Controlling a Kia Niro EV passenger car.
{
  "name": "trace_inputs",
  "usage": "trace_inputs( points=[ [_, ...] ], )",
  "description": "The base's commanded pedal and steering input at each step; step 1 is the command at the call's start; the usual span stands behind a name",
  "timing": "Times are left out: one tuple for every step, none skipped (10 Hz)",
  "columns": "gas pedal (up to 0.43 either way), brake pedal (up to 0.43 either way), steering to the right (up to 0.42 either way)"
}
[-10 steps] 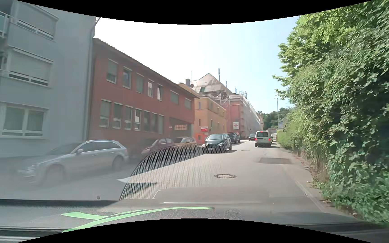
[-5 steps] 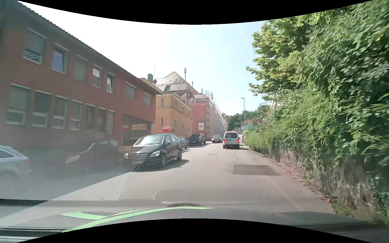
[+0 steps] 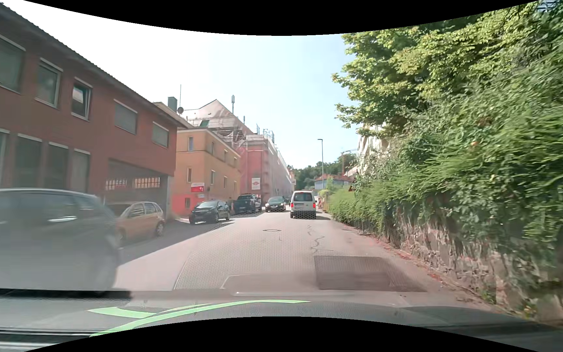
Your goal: Follow the waypoints while adhering to traffic rules and regulations
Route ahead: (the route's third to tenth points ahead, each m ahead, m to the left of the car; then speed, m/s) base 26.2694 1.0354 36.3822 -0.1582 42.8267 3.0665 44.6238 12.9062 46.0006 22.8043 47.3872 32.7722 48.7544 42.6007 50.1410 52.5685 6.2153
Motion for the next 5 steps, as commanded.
trace_inputs(
  points=[
    [0.008,0.0,0.09],
    [0.008,0.0,0.074],
    [0.008,0.0,0.055],
    [0.008,0.0,0.045],
    [0.0,0.0,0.04]
  ],
)
